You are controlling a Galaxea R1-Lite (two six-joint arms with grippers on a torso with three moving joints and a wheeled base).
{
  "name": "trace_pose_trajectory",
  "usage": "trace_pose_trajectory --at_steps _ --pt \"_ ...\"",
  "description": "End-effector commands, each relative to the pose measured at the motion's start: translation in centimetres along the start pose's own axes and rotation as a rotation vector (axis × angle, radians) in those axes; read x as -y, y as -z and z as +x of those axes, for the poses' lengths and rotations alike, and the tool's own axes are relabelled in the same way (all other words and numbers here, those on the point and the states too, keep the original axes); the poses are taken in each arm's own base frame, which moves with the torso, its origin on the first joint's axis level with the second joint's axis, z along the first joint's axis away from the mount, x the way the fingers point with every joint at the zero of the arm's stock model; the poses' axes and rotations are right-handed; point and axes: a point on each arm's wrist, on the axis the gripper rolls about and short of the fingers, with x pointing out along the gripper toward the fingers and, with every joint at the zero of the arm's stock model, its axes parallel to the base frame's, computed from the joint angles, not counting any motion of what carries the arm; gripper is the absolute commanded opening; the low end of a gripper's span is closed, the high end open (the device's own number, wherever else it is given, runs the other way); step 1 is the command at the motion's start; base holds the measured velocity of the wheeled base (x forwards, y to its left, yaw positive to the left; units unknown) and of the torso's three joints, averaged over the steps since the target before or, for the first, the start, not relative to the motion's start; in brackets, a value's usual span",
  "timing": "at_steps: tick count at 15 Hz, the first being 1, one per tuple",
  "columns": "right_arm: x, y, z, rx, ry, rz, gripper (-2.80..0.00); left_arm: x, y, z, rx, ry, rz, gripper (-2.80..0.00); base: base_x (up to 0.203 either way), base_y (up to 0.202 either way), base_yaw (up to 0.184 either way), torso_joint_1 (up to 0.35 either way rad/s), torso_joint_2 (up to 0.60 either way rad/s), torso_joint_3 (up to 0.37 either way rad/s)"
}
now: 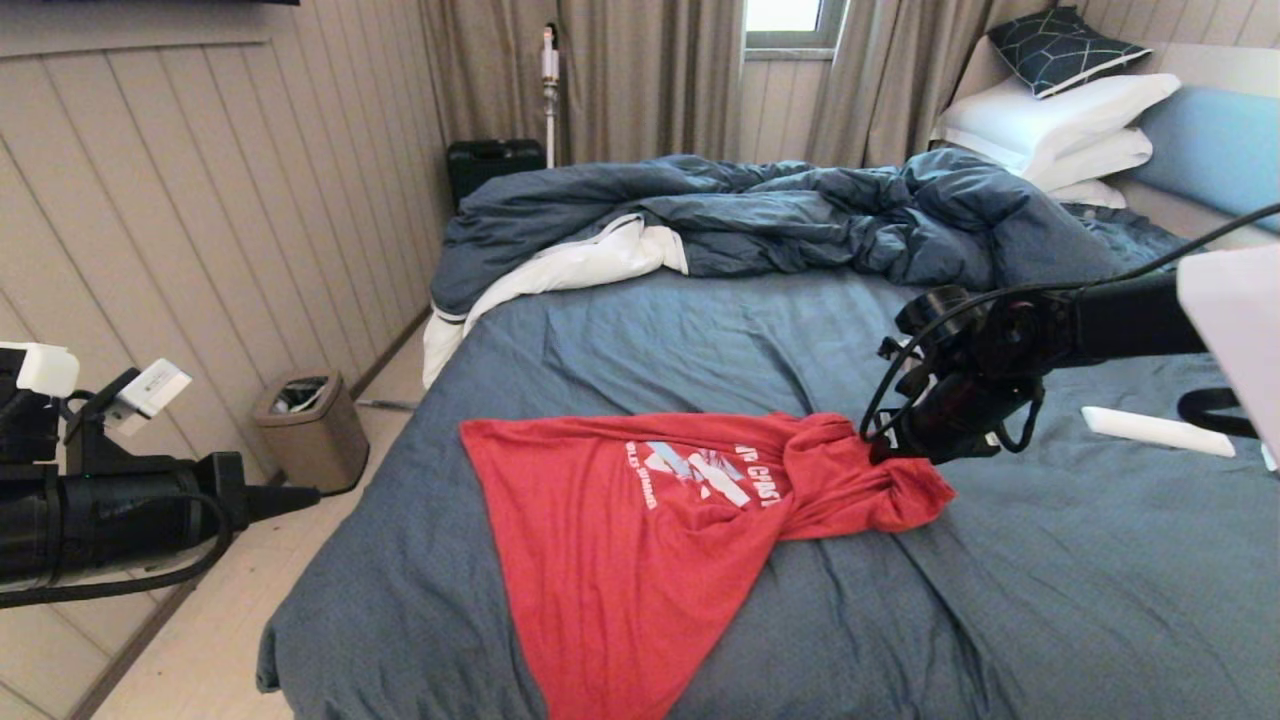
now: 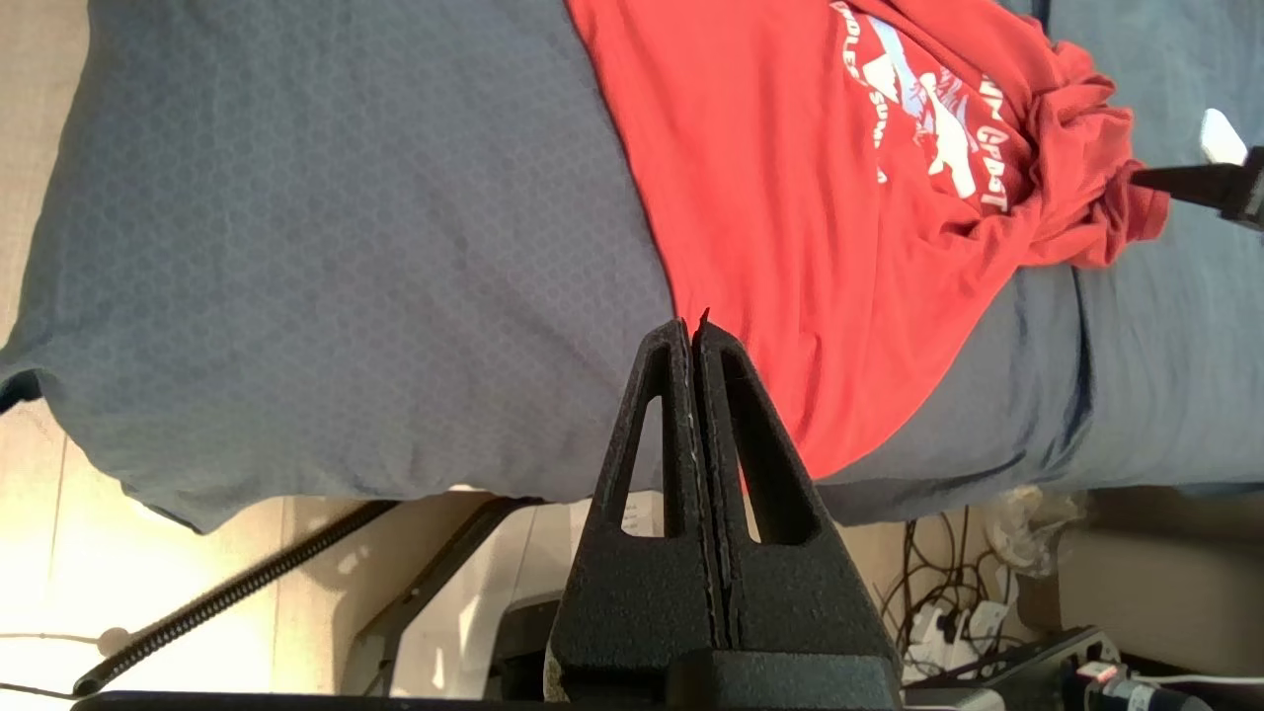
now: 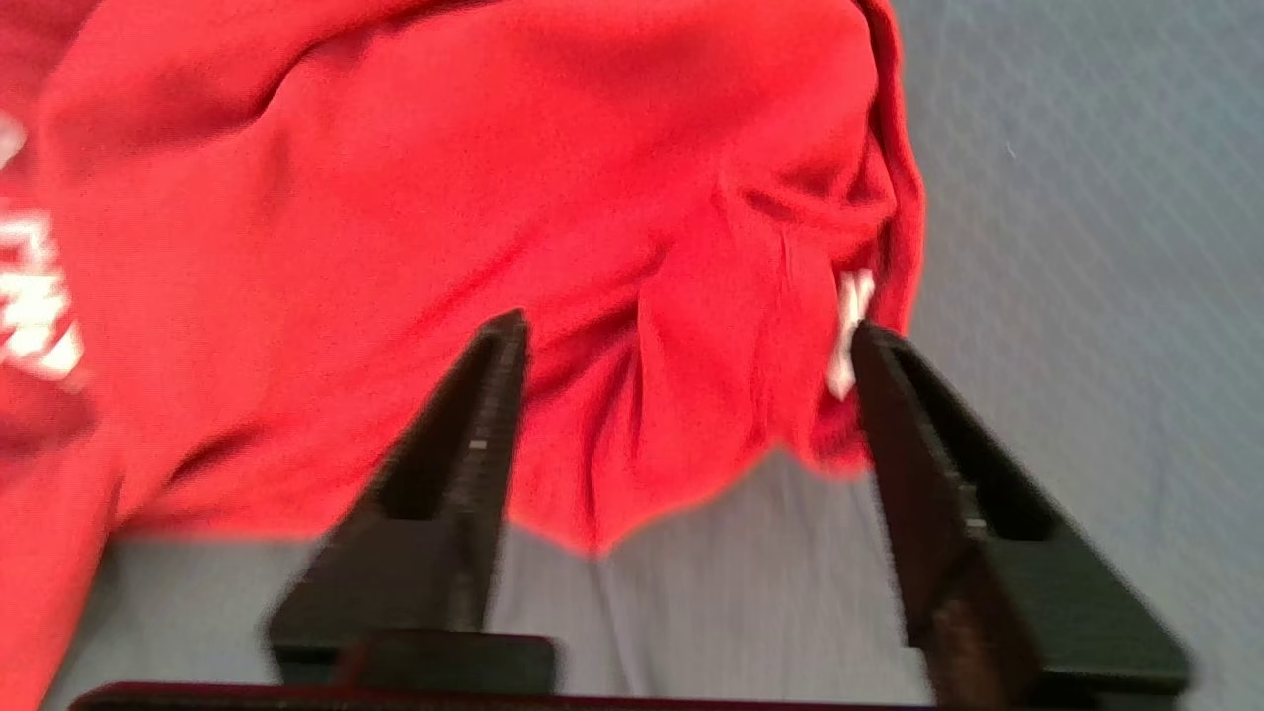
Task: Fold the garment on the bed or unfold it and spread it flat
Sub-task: Unford the red T-shirt
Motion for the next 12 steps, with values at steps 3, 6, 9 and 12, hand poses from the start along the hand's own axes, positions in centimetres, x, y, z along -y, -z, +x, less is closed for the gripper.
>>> trace_pose_trajectory --at_steps 3,6,9,12 --pt "-0.3 0.1 2.0 -0.025 0.006 -0.003 0.0 -0.2 -0.1 0.4 -0.011 -0.002 -0.009 -2.8 0.0 0.0 0.0 0.0 0.0 0.0" --pt "-0.3 0.4 2.1 -0.035 0.005 -0.008 -2.8 -0.4 0.0 0.6 -0.019 -0.004 -0.014 -2.8 0.0 0.0 0.0 0.0 0.0 0.0" --pt "-0.4 0.7 2.4 -0.05 0.006 -0.01 -2.8 -0.5 0.0 0.8 -0.026 -0.006 -0.018 -2.8 0.0 0.0 0.0 0.0 0.0 0.0" --pt "0.0 1.4 1.1 -0.056 0.008 -0.008 -2.8 -0.5 0.0 0.8 -0.026 -0.006 -0.018 -2.8 0.0 0.0 0.0 0.0 0.0 0.0"
